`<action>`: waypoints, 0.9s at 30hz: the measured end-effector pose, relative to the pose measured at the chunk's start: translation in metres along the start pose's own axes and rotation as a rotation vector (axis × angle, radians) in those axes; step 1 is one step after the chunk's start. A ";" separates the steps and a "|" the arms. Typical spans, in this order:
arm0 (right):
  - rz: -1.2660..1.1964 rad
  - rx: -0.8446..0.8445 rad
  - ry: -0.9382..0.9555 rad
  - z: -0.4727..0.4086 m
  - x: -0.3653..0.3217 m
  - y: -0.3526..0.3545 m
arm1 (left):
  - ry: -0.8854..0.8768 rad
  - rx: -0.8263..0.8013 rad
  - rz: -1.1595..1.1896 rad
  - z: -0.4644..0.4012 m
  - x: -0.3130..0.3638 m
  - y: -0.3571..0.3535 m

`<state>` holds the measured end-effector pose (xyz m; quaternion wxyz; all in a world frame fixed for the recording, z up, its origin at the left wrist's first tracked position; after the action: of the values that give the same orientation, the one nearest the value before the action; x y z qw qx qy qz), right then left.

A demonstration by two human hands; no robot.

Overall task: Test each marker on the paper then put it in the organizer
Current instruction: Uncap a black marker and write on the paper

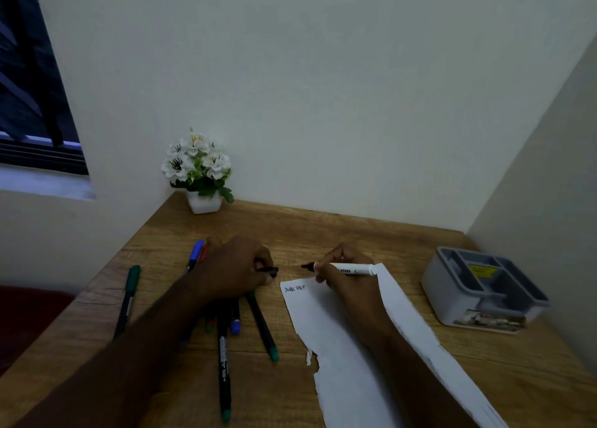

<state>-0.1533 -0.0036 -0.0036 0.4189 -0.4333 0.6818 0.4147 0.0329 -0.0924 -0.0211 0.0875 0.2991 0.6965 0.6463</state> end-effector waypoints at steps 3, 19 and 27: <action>-0.080 -0.024 -0.021 -0.001 0.003 0.003 | -0.041 0.125 0.123 0.003 0.008 0.010; -0.212 -0.068 0.028 -0.006 0.015 0.002 | -0.188 0.081 0.431 0.006 0.034 0.014; -0.256 -0.133 0.054 -0.004 0.013 -0.006 | -0.242 0.021 0.497 0.008 0.043 0.011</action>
<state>-0.1518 -0.0120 -0.0163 0.4200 -0.5546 0.6030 0.3903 0.0054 -0.0629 -0.0004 0.0054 0.5368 0.5930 0.6002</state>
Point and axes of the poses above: each hand's wrist, its own z-axis away from the middle knuckle, its own y-axis out of the back of the hand, x = y × z, the point moved 8 cm from there along -z, towards the middle knuckle, and after that the axes turned 9 degrees about -z, right-handed, at the moved point
